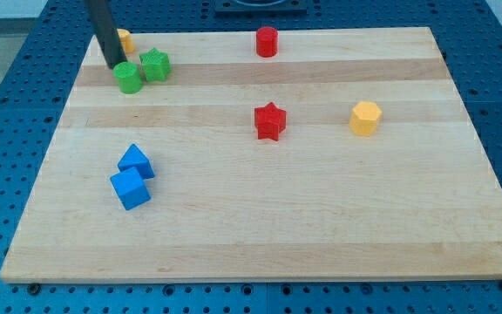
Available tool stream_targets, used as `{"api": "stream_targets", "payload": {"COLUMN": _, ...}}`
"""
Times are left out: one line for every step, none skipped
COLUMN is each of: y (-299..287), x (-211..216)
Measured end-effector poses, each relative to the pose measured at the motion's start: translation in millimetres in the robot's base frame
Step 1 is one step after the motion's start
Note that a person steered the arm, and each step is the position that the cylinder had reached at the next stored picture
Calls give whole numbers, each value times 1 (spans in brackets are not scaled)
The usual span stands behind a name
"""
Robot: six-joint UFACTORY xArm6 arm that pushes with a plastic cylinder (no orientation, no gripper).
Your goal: Push green star to the top right of the red star
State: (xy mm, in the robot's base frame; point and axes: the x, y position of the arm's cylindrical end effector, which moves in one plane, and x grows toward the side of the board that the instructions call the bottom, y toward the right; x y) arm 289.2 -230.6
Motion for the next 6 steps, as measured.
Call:
{"api": "stream_targets", "payload": {"y": 73, "x": -2}}
{"api": "stream_targets", "payload": {"y": 108, "x": -10}}
{"api": "stream_targets", "payload": {"y": 89, "x": -38}}
{"api": "stream_targets", "payload": {"y": 121, "x": -27}}
{"api": "stream_targets", "payload": {"y": 220, "x": 5}}
{"api": "stream_targets", "payload": {"y": 252, "x": 16}}
